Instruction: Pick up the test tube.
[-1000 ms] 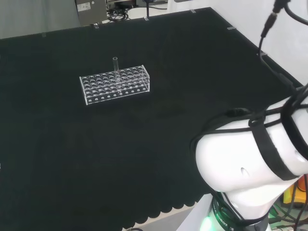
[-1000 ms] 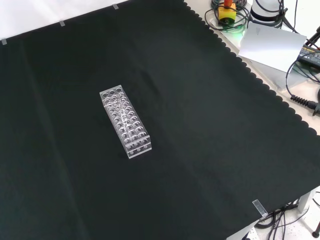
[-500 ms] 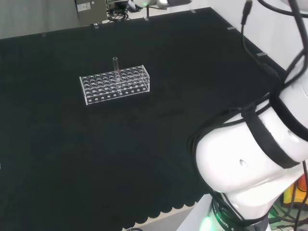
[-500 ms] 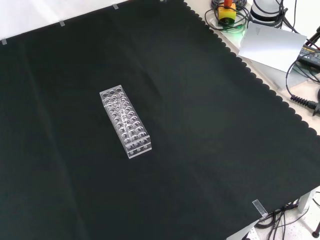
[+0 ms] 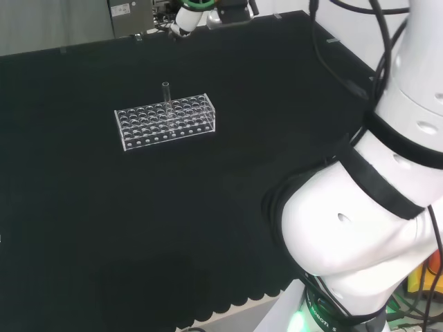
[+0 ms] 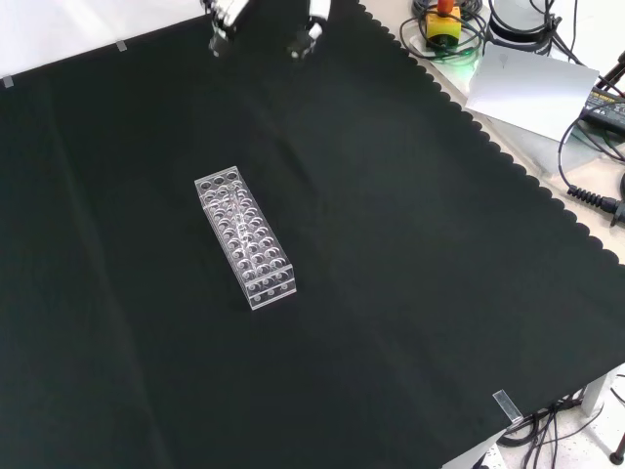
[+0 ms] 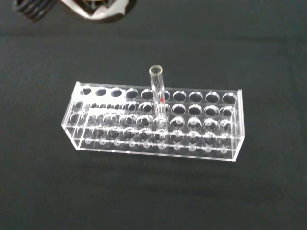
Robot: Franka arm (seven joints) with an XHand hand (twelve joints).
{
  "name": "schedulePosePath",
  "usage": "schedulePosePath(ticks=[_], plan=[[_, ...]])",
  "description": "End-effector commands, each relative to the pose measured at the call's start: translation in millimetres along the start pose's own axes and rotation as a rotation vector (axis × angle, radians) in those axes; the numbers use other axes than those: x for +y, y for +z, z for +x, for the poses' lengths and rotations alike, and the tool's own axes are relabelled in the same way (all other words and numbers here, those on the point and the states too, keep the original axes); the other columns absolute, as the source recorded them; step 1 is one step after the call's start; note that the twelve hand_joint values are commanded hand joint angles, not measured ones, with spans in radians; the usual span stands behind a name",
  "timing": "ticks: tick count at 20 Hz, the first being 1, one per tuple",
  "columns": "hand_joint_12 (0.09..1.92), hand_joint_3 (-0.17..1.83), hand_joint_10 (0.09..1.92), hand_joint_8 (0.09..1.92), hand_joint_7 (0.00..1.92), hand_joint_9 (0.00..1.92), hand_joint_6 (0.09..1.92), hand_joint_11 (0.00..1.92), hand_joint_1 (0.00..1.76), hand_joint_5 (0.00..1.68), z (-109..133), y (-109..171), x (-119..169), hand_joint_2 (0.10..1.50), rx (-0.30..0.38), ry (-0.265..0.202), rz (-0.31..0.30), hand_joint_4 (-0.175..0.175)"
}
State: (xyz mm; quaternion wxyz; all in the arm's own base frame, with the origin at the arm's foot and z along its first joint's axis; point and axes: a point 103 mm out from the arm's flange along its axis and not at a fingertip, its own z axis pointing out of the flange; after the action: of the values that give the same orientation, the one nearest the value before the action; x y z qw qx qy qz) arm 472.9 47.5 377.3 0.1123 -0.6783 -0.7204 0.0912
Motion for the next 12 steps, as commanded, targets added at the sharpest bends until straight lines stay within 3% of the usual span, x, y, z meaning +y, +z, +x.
schedulePosePath(ticks=[1,12], plan=[[1.54,0.63,0.89,0.88,0.38,0.37,0.09,0.21,0.8,0.43,8,31,50,0.7,0.029,-0.004,0.095,-0.113],[1.54,0.62,0.9,0.9,0.46,0.4,0.1,0.21,0.78,0.48,12,77,91,0.71,0.032,0.012,0.176,-0.124]])
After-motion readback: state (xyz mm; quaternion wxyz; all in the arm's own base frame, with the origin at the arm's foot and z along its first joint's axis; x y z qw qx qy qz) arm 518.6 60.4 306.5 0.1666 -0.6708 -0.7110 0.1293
